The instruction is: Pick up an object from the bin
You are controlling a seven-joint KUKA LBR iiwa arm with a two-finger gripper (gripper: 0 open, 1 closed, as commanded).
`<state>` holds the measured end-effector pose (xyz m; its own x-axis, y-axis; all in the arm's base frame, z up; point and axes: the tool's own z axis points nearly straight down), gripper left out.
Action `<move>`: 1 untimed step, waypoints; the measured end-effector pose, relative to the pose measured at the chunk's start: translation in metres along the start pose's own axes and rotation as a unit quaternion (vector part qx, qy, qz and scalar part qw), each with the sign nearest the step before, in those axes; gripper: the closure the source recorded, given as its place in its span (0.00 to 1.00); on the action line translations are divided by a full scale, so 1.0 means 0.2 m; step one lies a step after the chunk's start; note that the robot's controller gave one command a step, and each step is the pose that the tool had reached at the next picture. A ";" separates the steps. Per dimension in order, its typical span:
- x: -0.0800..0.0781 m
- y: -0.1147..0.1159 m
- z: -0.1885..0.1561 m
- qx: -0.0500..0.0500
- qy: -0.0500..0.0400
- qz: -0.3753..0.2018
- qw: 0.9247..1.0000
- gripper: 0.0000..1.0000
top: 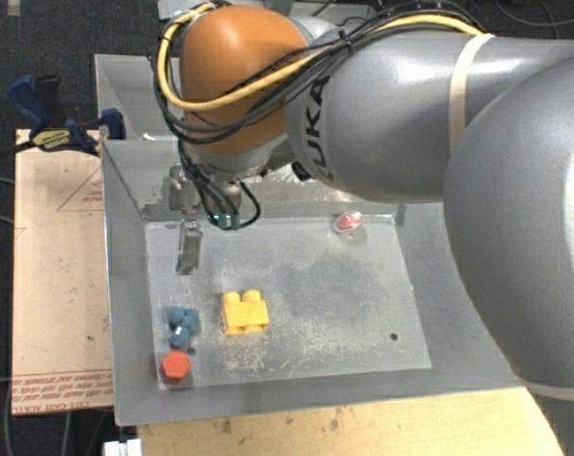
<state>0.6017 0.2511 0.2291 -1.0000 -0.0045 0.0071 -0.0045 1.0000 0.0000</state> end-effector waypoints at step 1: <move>0.15 -0.05 0.60 0.001 -0.001 -0.177 0.984 0.00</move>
Offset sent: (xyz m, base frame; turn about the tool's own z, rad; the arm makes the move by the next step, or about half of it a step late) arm -0.0290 -0.0098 -0.1166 -0.3570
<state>0.5712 0.2413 0.1093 -0.9356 -0.3531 0.0051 -0.3531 0.9356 0.0007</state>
